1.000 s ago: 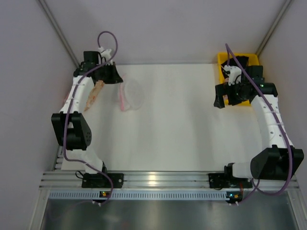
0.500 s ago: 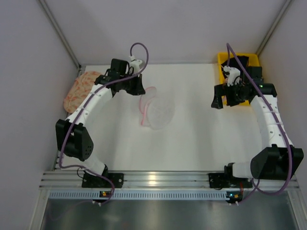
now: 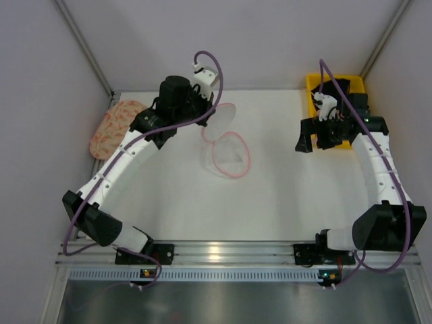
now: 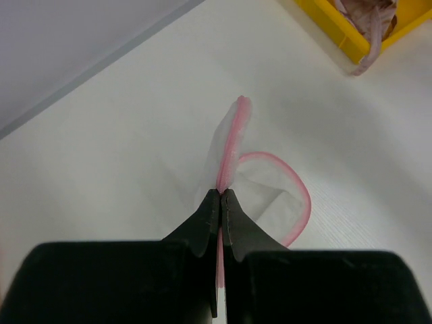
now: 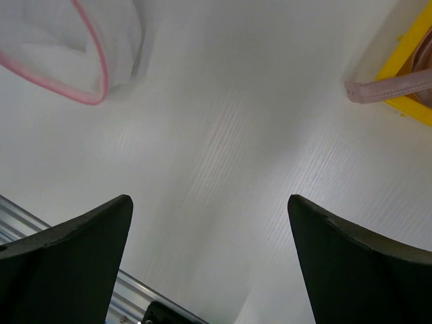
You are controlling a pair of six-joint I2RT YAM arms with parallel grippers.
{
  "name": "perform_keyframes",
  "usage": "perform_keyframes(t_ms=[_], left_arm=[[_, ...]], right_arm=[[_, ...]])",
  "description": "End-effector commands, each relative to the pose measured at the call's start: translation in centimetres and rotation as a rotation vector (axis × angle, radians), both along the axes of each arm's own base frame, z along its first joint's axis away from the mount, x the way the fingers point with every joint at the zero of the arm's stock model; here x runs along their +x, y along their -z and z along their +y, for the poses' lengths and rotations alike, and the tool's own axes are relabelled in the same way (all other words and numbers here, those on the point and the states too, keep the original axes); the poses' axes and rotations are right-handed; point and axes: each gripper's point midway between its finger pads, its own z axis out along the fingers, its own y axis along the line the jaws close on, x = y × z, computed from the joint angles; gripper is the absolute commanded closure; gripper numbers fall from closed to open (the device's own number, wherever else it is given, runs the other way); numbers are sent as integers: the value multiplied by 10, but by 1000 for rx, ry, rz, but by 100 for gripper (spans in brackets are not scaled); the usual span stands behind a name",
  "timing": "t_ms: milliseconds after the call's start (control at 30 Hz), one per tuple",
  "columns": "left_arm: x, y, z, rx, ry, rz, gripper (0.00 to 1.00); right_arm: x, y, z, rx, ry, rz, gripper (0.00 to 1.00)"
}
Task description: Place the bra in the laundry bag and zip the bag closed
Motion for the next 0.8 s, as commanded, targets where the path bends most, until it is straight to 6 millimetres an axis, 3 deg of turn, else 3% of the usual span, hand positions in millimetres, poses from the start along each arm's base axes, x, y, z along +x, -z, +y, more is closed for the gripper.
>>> perform_keyframes(t_ms=[0,133,233,300,533,767], left_arm=[[-2,-1,-5,1,-9,-40,100],[4,39,-5,-42,-77,90,100],[16,55,1,-118,-129,181,100],[27,55,6,-178,-144,199,100],[96,84,76,-450,-332,334,100],[138,107,132,-640,-482,368,100]], right_arm=[[14,-22,2,28,0,-76,1],[13,-14,6,48,-6,-54,1],[12,-9,8,58,-13,-39,1],[12,-6,9,61,-18,-30,1],[14,3,11,63,-28,-10,1],[22,9,8,45,-23,-3,1]])
